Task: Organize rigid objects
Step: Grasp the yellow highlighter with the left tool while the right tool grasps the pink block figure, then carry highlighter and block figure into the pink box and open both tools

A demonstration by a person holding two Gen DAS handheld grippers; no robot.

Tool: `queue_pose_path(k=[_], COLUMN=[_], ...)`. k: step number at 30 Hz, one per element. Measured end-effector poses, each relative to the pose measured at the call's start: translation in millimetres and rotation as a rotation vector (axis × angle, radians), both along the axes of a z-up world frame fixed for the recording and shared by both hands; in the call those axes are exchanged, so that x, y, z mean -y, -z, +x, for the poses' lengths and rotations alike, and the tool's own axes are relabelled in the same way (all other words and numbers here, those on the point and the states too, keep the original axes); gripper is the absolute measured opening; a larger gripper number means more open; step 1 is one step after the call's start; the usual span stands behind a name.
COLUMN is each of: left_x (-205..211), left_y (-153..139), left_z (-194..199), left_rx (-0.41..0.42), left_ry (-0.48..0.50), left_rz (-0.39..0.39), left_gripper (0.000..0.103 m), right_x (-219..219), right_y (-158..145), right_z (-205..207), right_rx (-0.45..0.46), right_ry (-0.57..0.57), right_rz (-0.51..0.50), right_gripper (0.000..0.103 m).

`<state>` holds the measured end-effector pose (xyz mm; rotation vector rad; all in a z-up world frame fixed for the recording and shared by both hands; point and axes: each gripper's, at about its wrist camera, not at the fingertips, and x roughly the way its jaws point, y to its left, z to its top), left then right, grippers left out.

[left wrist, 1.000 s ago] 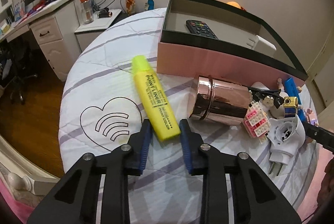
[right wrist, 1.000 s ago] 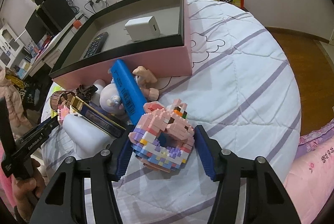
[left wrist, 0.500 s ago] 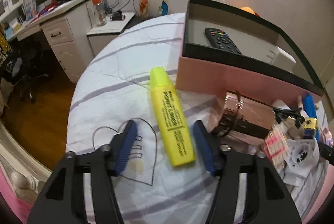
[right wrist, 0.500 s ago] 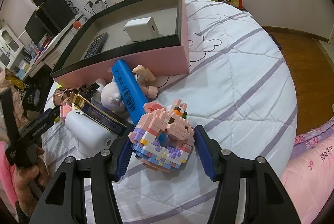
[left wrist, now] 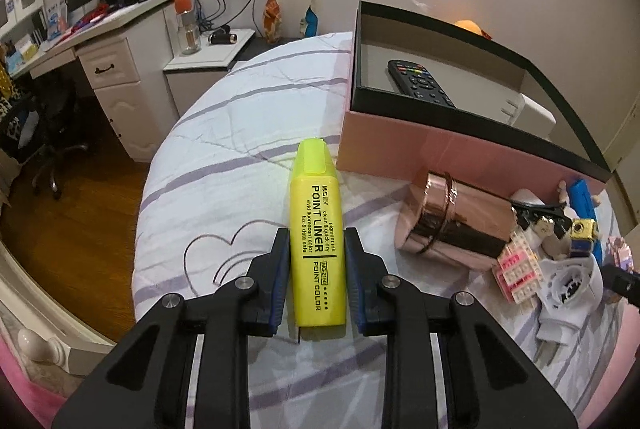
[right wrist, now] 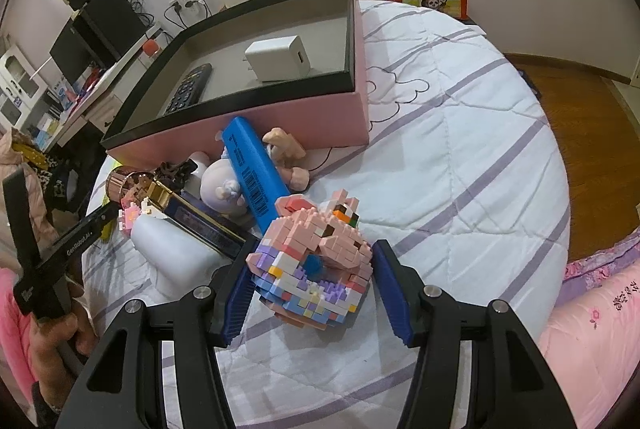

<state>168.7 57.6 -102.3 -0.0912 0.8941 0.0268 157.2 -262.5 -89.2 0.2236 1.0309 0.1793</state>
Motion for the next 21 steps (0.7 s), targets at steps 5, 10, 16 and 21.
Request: queue_pose_path(k=[5,10,16,21], left_x=[4.0,8.1,9.0,26.0], left_y=[-13.0,-37.9,-75.4,-103.0], left_z=[-12.8,-22.7,-21.7,3.6], left_rx=[0.001,0.031,0.092,0.137], left_ry=[0.015,0.04,0.064,0.124], left_rz=[0.011,0.01,-0.011,-0.009], left_gripper=[0.026,0.026,0.026,0.026], right_x=[1.8,-0.4,-8.2,-17.5], right_y=[-8.6,-24.3,-49.8,-74.7], right_z=[-7.9,-13.5,-7.6,17.9], right_rx=[0.016,0.045,0.101,0.159], right_ry=[0.004,-0.001,-0.027,-0.055], right_rz=[-0.001,0.001,-0.005,-0.031], right_gripper=[0.058,0.058,0.058,0.058])
